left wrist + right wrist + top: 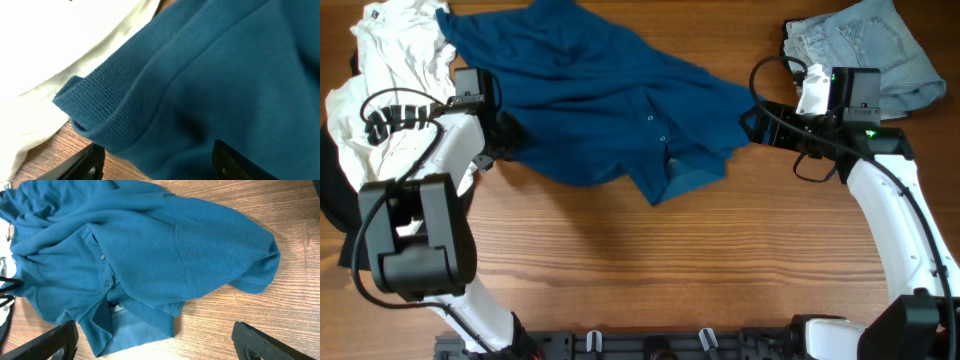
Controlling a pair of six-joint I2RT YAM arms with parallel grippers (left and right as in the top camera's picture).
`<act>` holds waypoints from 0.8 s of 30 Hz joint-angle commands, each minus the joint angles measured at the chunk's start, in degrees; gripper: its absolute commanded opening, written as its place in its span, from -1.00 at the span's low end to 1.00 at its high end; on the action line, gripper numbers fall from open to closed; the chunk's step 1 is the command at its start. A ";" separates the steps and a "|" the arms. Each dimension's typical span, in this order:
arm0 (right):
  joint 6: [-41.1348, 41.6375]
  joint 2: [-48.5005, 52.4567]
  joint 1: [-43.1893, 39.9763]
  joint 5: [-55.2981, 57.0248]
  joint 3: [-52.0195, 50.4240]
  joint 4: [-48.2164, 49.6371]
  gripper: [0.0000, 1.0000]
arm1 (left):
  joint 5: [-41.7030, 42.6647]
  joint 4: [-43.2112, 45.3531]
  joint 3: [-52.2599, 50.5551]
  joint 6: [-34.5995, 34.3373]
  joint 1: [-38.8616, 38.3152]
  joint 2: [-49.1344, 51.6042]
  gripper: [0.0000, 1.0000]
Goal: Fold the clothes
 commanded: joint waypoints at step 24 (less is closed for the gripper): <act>-0.15 0.83 0.13 2.45 0.48 2.93 0.99 | -2.43 -38.93 10.32 5.73 0.81 -10.47 -0.92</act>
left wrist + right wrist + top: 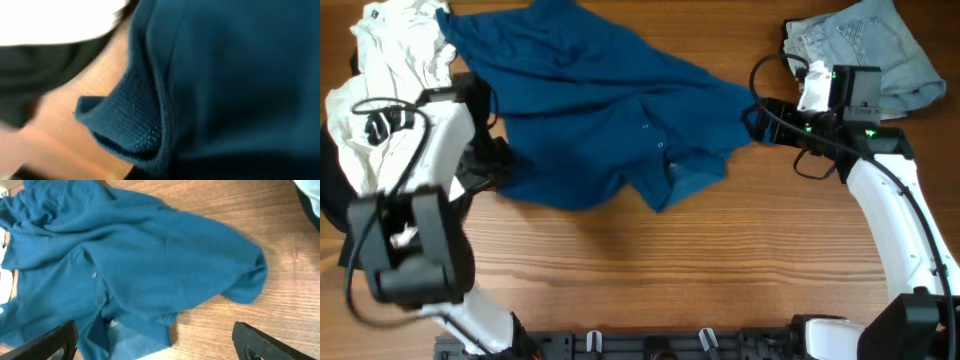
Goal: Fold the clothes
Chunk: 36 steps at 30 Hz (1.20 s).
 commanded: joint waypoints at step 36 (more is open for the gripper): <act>12.24 4.92 0.15 10.71 0.48 -8.70 0.85 | -0.04 -26.88 2.60 -0.90 -13.25 -29.59 0.10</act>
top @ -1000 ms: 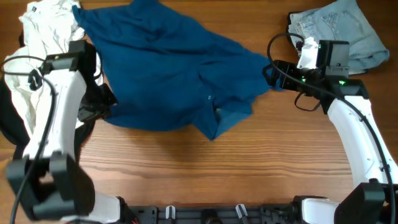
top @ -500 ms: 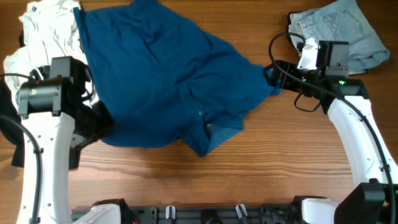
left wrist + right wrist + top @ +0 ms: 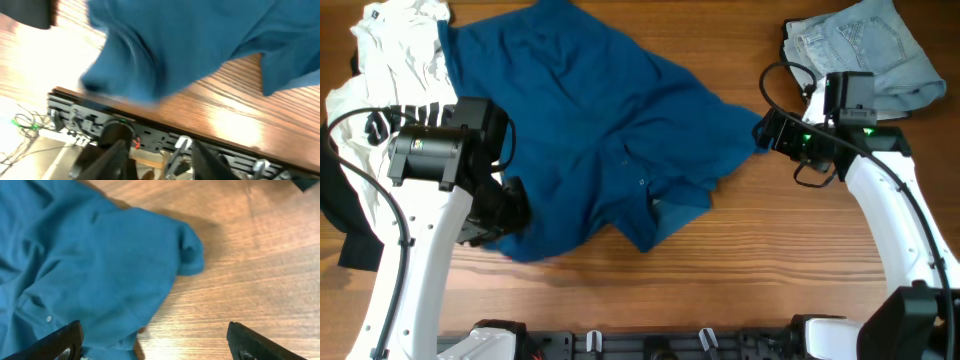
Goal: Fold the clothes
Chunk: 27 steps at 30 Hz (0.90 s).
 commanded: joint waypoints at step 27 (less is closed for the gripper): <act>8.24 24.44 6.32 -0.68 2.27 21.66 -0.92 | -16.81 41.88 0.70 0.37 0.61 13.09 0.53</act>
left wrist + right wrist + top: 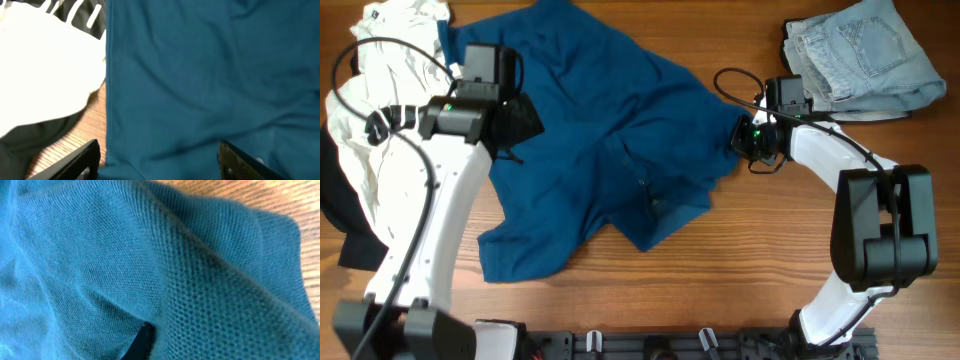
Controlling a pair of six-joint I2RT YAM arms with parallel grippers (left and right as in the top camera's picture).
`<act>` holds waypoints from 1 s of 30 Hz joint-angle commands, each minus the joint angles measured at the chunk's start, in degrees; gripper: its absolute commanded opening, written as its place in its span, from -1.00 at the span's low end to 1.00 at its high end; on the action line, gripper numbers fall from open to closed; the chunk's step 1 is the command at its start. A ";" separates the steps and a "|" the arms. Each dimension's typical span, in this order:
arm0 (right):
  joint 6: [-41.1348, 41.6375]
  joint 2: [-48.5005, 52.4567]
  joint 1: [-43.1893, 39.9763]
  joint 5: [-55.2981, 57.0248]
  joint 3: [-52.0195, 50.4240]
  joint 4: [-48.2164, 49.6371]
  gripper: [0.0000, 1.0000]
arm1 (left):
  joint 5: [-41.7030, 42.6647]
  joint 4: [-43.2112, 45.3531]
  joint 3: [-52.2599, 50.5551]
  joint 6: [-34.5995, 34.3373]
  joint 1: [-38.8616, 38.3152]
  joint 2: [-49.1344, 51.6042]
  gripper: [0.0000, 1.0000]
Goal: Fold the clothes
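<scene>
A blue polo shirt (610, 130) lies spread over the table's middle, its hem corner at the front left and one sleeve pointing right. My left gripper (520, 120) hovers over the shirt's left edge. In the left wrist view the left gripper (160, 162) is open, with flat blue cloth (200, 75) beneath and nothing between the fingers. My right gripper (748, 140) is at the right sleeve. The right wrist view is filled with blue knit (200, 280). One dark fingertip (142, 339) shows near the middle, and the other is hidden under cloth.
A white garment (380, 70) is heaped at the back left, with black cloth (335, 200) beside it at the left edge. Folded jeans (860, 50) lie at the back right. Bare wood (770, 260) runs along the front.
My left gripper was low at the front left with the shirt's corner; now it is open over the shirt's back-left edge and the corner lies flat. My right gripper has moved onto the sleeve.
The shirt lay bunched at the back, my left gripper at its left edge by the white heap, my right gripper open beside the right sleeve. Then the left side of the shirt was drawn toward the front. Now it lies spread, released by the left gripper and held by the right.
</scene>
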 commanded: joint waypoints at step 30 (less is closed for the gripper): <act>-14.56 1.09 -7.13 8.15 31.41 -12.07 1.00 | 8.83 33.40 0.85 9.14 10.08 24.50 0.69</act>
